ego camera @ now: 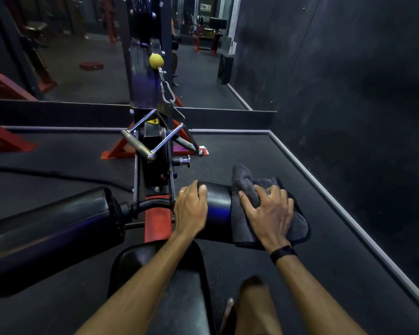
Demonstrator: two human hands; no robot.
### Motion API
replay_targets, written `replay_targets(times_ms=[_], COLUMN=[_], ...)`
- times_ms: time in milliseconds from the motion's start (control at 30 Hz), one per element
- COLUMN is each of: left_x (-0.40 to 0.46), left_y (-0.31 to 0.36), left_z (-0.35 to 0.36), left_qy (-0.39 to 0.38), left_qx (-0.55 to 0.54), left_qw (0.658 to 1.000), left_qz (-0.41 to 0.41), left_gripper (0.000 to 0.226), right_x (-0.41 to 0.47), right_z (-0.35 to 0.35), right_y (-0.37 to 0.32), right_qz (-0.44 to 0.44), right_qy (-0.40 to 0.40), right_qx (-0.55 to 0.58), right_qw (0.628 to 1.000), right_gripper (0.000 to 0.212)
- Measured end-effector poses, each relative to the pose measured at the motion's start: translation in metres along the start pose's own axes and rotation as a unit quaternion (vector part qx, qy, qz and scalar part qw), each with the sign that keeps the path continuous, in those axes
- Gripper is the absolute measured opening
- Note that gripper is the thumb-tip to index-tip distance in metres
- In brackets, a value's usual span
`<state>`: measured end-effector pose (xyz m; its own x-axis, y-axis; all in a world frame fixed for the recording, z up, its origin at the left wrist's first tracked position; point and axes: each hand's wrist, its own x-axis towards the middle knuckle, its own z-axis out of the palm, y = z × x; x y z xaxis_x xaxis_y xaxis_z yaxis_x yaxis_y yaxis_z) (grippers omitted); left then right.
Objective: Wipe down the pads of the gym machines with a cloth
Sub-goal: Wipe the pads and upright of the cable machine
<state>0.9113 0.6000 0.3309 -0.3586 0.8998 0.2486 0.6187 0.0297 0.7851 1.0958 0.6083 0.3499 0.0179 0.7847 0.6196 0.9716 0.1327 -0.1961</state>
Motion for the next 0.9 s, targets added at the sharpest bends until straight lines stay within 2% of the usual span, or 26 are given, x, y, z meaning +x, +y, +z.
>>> replay_targets(times_ms=[100,267,333,433,533,733,800,900], left_x=[-0.016,-0.025,-0.023,-0.020,-0.010,0.020,0.016,0.013], left_y=[-0.014,-0.026,-0.025,-0.018,-0.005,0.013,0.015,0.014], left_z=[0.001,0.000,-0.002,-0.004,-0.004,-0.007,-0.008,-0.008], left_qy=[0.020,-0.012,-0.021,-0.004,0.009,-0.053,-0.059,-0.029], left_qx=[-0.032,-0.071,-0.076,-0.096,-0.109,0.013,0.055,0.084], left_qw=[0.998,0.996,0.996,0.995,0.994,0.995,0.994,0.995], left_qz=[0.049,0.059,0.047,0.028,-0.015,-0.079,-0.071,-0.032], left_gripper=[0.067,0.074,0.077,0.068,0.065,0.053,0.049,0.046], right_x=[0.002,-0.002,0.001,0.001,-0.001,-0.003,-0.005,-0.006], right_z=[0.004,0.012,0.012,0.009,0.005,0.001,0.001,0.000], right_y=[-0.027,-0.080,-0.077,-0.054,-0.031,0.006,0.008,0.001], right_qz=[0.008,-0.034,-0.047,-0.063,-0.039,0.008,0.013,0.024], right_qy=[0.006,-0.001,-0.007,-0.003,0.017,0.023,0.025,0.031], right_qx=[0.004,0.012,0.024,0.039,0.034,0.025,0.027,0.029], right_qw=[1.000,0.999,0.999,0.997,0.999,0.999,0.999,0.999], right_gripper=[0.038,0.038,0.038,0.036,0.036,0.036,0.037,0.039])
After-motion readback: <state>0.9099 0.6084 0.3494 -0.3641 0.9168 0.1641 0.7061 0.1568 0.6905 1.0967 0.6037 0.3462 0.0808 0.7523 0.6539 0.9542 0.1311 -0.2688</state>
